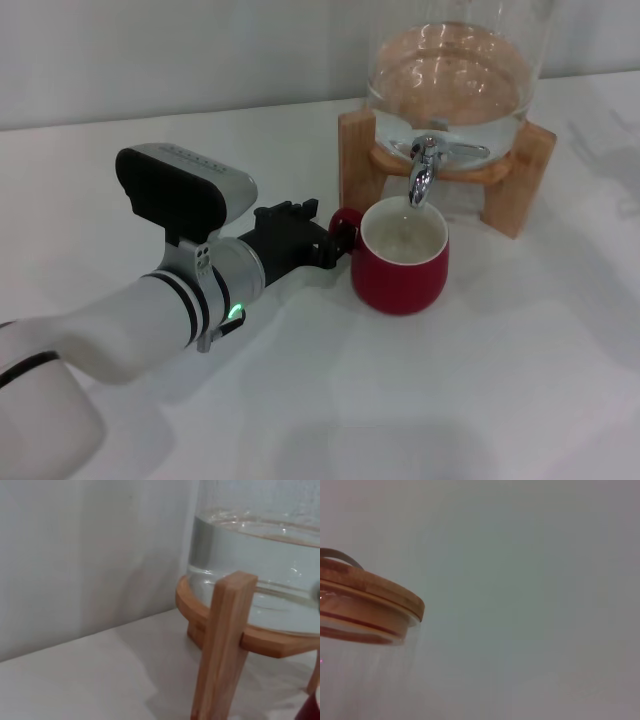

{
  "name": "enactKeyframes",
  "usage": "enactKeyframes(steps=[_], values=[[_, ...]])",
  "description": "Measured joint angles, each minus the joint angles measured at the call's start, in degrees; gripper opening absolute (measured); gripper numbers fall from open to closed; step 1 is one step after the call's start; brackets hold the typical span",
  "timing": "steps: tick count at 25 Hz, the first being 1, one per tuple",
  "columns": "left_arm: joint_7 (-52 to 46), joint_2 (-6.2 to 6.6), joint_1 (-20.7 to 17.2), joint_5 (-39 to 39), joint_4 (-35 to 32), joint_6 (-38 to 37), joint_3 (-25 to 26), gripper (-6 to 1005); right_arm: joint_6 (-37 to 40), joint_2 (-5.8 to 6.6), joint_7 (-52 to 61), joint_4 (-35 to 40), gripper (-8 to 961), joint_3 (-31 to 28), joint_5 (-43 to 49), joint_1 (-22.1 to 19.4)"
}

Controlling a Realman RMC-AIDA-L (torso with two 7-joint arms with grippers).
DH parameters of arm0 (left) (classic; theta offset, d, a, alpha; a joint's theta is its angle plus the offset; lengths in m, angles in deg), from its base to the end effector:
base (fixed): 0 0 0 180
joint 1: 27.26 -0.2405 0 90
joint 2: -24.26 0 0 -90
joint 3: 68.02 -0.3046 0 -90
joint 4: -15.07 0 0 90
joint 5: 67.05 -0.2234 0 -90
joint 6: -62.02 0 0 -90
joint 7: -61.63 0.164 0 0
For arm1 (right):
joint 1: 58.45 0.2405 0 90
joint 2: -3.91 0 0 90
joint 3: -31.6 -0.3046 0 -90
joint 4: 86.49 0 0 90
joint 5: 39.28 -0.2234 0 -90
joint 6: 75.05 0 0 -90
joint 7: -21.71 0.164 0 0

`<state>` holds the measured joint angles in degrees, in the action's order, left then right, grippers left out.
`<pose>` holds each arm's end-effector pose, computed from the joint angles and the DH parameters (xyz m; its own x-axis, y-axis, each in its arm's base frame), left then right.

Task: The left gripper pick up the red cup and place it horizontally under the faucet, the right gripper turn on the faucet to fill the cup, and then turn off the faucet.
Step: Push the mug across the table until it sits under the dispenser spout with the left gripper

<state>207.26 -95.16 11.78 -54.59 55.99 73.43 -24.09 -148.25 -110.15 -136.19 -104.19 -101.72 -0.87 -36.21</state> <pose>-0.1910 0.4075 -0.2102 0.8000 0.3797 0.4646 0.5801 -0.6875 -0.4370 0.3885 0.3880 0.0866 0.7621 0.2866 -0.5806 -0.5784 -0.1016 -0.8094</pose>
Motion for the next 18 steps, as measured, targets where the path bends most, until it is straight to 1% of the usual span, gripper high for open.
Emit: enactKeyframes(steps=[7, 18], values=[[0.0, 0.14, -3.12, -3.33, 2.35, -0.3, 1.4, 546, 0.04, -0.04, -0.04, 0.01, 674, 0.0, 0.0, -0.08], [0.01, 0.16, -5.62, -5.5, 4.05, -0.19, 1.67, 547, 0.48, -0.11, -0.04, 0.01, 674, -0.01, 0.0, -0.27]])
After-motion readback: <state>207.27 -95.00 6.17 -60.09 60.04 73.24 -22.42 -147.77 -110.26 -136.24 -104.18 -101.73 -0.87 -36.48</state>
